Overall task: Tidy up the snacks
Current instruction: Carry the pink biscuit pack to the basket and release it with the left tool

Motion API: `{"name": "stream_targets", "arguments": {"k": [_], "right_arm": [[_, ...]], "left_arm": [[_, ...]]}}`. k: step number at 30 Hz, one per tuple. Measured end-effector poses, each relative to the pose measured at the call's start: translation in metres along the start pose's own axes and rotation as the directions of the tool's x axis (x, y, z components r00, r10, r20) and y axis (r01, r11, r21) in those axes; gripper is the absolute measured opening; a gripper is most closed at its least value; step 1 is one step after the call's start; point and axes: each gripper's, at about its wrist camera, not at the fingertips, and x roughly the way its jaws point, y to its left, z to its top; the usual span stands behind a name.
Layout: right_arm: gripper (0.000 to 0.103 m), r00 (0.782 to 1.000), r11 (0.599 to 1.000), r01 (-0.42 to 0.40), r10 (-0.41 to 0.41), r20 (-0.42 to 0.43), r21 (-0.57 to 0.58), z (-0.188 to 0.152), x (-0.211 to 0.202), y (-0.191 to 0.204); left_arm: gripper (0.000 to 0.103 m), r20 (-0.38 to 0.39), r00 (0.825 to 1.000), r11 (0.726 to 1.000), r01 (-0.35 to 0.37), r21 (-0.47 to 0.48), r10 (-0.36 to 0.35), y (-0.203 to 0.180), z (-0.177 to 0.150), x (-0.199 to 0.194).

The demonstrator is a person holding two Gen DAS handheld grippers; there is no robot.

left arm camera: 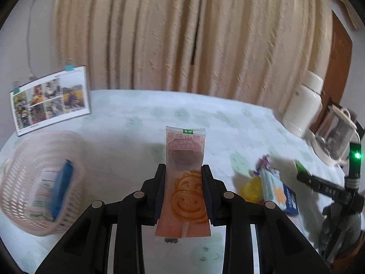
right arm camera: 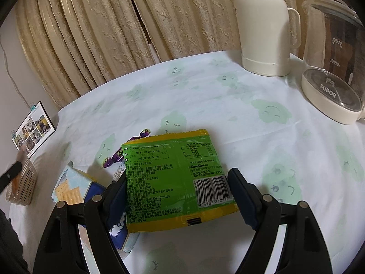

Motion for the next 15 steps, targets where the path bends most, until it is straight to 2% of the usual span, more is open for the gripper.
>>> {"name": "stream_targets", "arguments": {"k": [8, 15], "right_arm": [[0.08, 1.0, 1.0, 0.006, -0.006, 0.001, 0.004, -0.002, 0.0, 0.001], [0.08, 1.0, 1.0, 0.01, -0.01, -0.002, -0.003, -0.004, 0.0, 0.003]], "left_arm": [[0.031, 0.058, 0.995, 0.993, -0.081, -0.082, 0.086, 0.047, 0.009, -0.021], [0.032, 0.095, 0.978, 0.974, -0.17, -0.147, 0.185, 0.09, 0.011, -0.036]]}}
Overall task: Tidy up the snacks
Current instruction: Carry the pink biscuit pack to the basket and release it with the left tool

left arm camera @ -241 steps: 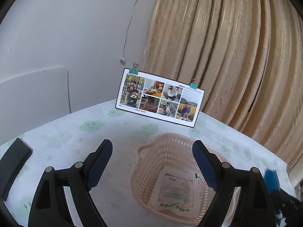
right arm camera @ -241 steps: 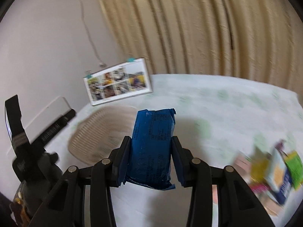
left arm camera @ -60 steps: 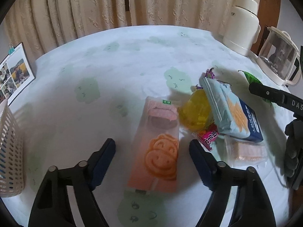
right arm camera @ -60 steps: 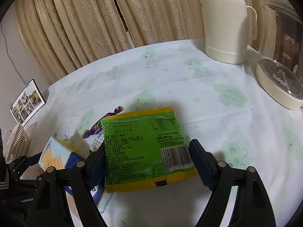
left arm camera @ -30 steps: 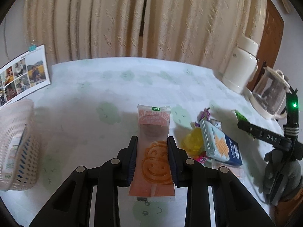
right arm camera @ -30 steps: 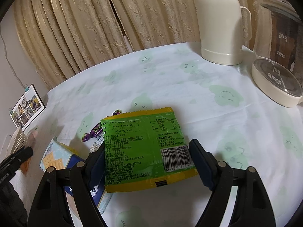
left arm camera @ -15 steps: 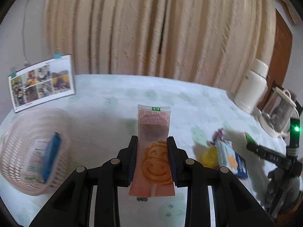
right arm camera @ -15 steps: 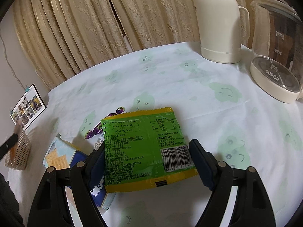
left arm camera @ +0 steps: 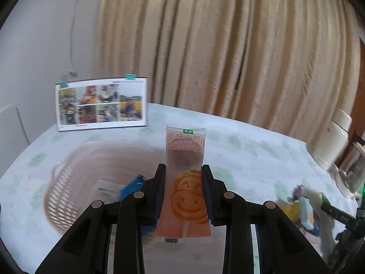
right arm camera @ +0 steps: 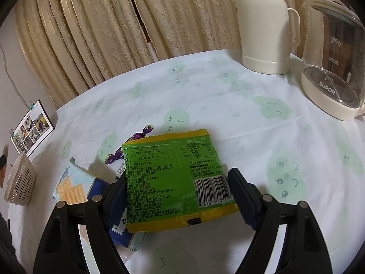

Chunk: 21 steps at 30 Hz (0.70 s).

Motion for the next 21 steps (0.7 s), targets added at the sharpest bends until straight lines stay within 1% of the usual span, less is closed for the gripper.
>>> {"name": "stream_targets", "arguments": {"k": [5, 9, 10, 12, 14, 15, 16, 21], "right_arm": [[0.08, 1.0, 1.0, 0.004, -0.004, 0.0, 0.002, 0.0, 0.0, 0.001], [0.08, 1.0, 1.0, 0.01, -0.01, 0.0, 0.004, -0.001, 0.001, 0.003], [0.08, 1.0, 1.0, 0.012, -0.012, 0.0, 0.004, -0.002, 0.001, 0.003], [0.08, 1.0, 1.0, 0.013, -0.013, 0.0, 0.004, -0.002, 0.001, 0.004], [0.08, 1.0, 1.0, 0.013, -0.013, 0.0, 0.0, -0.002, 0.001, 0.004], [0.08, 1.0, 1.0, 0.012, -0.012, 0.0, -0.001, -0.002, 0.001, 0.005], [0.08, 1.0, 1.0, 0.012, -0.012, 0.0, -0.002, -0.002, 0.001, 0.005], [0.08, 1.0, 1.0, 0.006, -0.006, 0.002, -0.001, -0.002, 0.002, 0.01]], "left_arm": [[0.032, -0.003, 0.998, 0.997, -0.061, -0.052, 0.061, 0.031, 0.0, 0.002], [0.033, -0.005, 0.994, 0.99, -0.112, -0.082, 0.112, 0.048, -0.003, 0.005], [0.037, -0.004, 0.992, 0.988, -0.125, -0.092, 0.125, 0.052, -0.004, 0.006], [0.042, -0.007, 0.99, 0.984, -0.138, -0.113, 0.138, 0.058, -0.005, 0.006], [0.052, -0.012, 0.99, 0.981, -0.143, -0.135, 0.143, 0.064, -0.006, 0.007], [0.062, -0.012, 0.99, 0.98, -0.142, -0.143, 0.142, 0.065, -0.007, 0.007], [0.064, -0.008, 0.99, 0.978, -0.141, -0.152, 0.141, 0.068, -0.007, 0.006], [0.066, 0.002, 0.988, 0.975, -0.153, -0.161, 0.155, 0.072, -0.009, 0.003]]}}
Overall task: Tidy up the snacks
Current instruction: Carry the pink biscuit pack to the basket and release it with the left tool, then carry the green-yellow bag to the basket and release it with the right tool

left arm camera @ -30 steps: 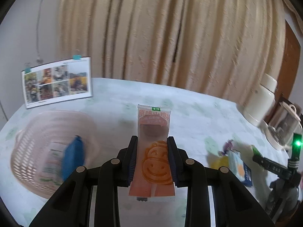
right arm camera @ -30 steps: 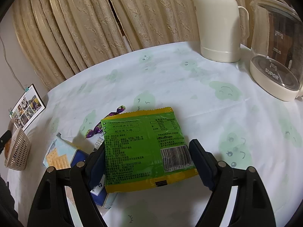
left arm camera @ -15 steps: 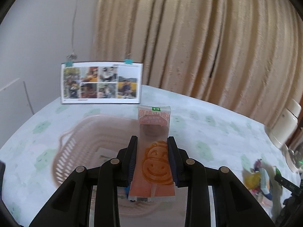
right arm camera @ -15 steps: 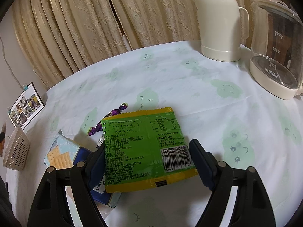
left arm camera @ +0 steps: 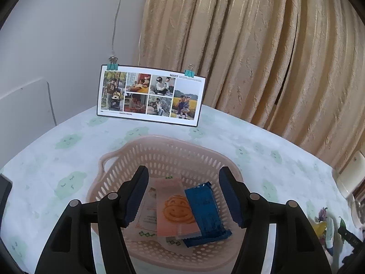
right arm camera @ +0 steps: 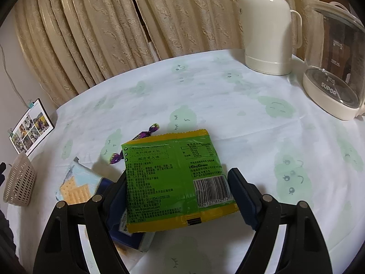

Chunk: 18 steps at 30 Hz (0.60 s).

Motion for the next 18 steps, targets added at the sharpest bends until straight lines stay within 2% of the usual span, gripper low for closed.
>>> {"name": "stream_targets", "arguments": {"k": [3, 6, 11, 18], "right_arm": [[0.08, 1.0, 1.0, -0.007, 0.007, 0.002, -0.008, 0.001, 0.0, 0.007], [0.08, 1.0, 1.0, -0.021, 0.021, 0.004, -0.018, 0.002, 0.0, 0.016], [0.08, 0.999, 0.998, -0.048, 0.049, 0.016, -0.047, 0.004, -0.004, 0.04], [0.08, 0.989, 0.981, -0.121, 0.132, 0.062, -0.151, 0.009, -0.02, 0.106]], "left_arm": [[0.067, 0.002, 1.0, 1.0, -0.004, -0.002, 0.004, 0.001, 0.002, 0.001], [0.074, 0.02, 1.0, 1.0, -0.019, -0.013, 0.019, 0.005, 0.003, -0.002], [0.075, 0.05, 0.997, 0.998, -0.055, -0.03, 0.056, 0.011, 0.005, -0.007], [0.078, 0.08, 0.991, 0.993, -0.102, -0.054, 0.106, 0.018, 0.008, -0.012]]}}
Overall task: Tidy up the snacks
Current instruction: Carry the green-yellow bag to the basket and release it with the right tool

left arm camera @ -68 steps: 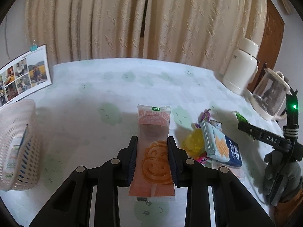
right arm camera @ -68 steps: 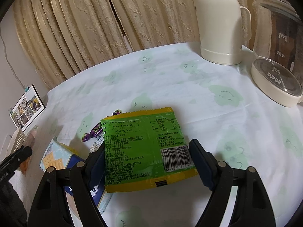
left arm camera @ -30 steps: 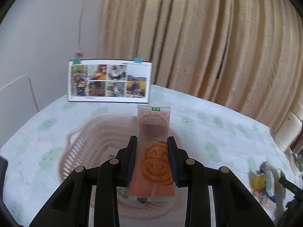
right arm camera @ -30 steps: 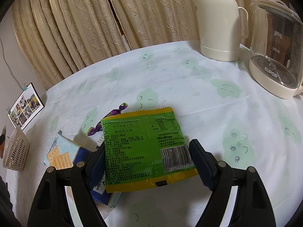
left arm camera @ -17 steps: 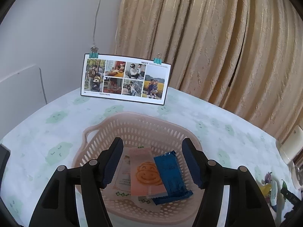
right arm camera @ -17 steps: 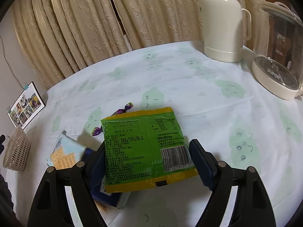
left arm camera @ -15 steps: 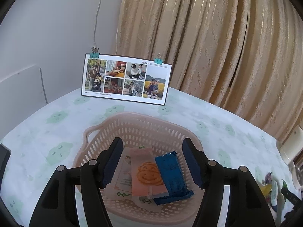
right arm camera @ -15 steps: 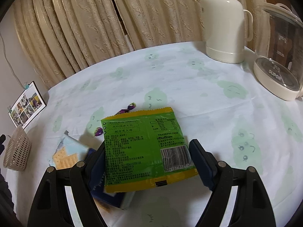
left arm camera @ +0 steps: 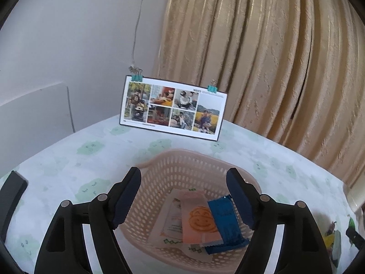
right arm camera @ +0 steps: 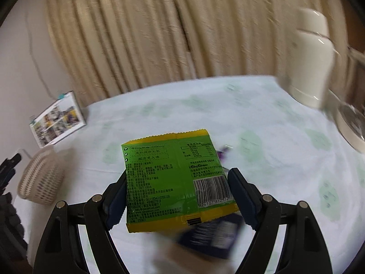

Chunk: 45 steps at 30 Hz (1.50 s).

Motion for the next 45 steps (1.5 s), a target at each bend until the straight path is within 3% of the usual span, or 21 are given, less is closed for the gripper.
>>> {"name": "stream_targets", "arguments": {"k": [9, 20, 32, 45], "right_arm": [[0.08, 0.984, 0.97, -0.177, 0.179, -0.002, -0.167, 0.011, 0.007, 0.114], [0.08, 0.946, 0.897, -0.324, 0.315, -0.08, -0.299, -0.004, 0.029, 0.225], [0.08, 0.929, 0.86, -0.37, 0.351, -0.119, -0.35, -0.012, 0.044, 0.274], [0.084, 0.919, 0.845, -0.395, 0.365, -0.151, -0.36, -0.02, 0.055, 0.291]], "left_arm": [[0.078, 0.002, 1.0, 0.997, -0.028, -0.067, 0.029, 0.017, 0.004, -0.003], [0.078, 0.02, 0.997, 0.988, -0.066, -0.138, 0.069, 0.035, 0.007, -0.011], [0.078, 0.038, 0.998, 0.981, -0.051, -0.185, 0.059, 0.045, 0.011, -0.017], [0.078, 0.021, 0.998, 0.98, -0.049, -0.193, 0.054, 0.048, 0.01, -0.016]]}}
